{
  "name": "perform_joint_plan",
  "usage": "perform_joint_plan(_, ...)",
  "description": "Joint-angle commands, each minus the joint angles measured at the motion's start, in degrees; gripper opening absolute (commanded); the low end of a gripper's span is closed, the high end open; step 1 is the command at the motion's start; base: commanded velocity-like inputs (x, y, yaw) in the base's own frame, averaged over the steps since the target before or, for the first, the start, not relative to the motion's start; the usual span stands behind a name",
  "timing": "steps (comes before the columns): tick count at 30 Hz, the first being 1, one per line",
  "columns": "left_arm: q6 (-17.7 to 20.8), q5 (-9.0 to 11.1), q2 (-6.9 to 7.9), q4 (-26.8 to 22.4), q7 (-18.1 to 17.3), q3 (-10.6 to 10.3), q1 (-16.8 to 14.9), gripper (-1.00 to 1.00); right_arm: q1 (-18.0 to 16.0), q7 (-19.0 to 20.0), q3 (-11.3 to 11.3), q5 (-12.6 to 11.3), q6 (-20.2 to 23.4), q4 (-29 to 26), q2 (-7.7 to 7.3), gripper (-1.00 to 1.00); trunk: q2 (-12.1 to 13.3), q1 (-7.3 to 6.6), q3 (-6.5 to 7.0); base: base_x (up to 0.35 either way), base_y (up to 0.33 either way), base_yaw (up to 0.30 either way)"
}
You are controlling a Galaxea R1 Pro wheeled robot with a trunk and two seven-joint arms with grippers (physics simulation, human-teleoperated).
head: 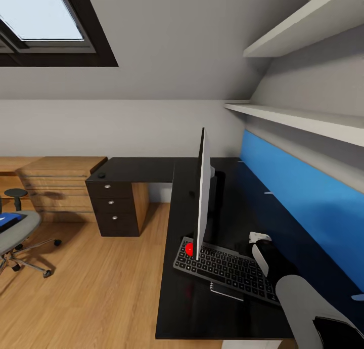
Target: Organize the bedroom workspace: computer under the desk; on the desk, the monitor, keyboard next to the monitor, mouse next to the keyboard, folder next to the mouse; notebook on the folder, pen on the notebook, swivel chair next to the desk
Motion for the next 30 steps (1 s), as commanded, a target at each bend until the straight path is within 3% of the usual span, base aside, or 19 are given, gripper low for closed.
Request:
perform_joint_plan(1,-0.2,0.3,0.01,0.0,0.1,-0.1,0.0,1.0,0.0,-0.2,-0.1,-0.3,0.3,-0.1,0.01,1.0,0.0,0.0,-0.06,0.0,0.0,0.0)
perform_joint_plan(14,-0.2,0.3,0.01,0.0,0.1,-0.1,0.0,1.0,0.0,-0.3,-0.1,-0.2,0.2,-0.1,0.01,1.0,0.0,0.0,-0.06,0.0,0.0,0.0)
perform_joint_plan(30,-0.2,0.3,-0.06,0.0,0.3,-0.1,0.0,1.0,0.0,-0.3,0.0,-0.2,0.3,-0.2,0.01,1.0,0.0,0.0,-0.06,0.091,0.0,0.0)
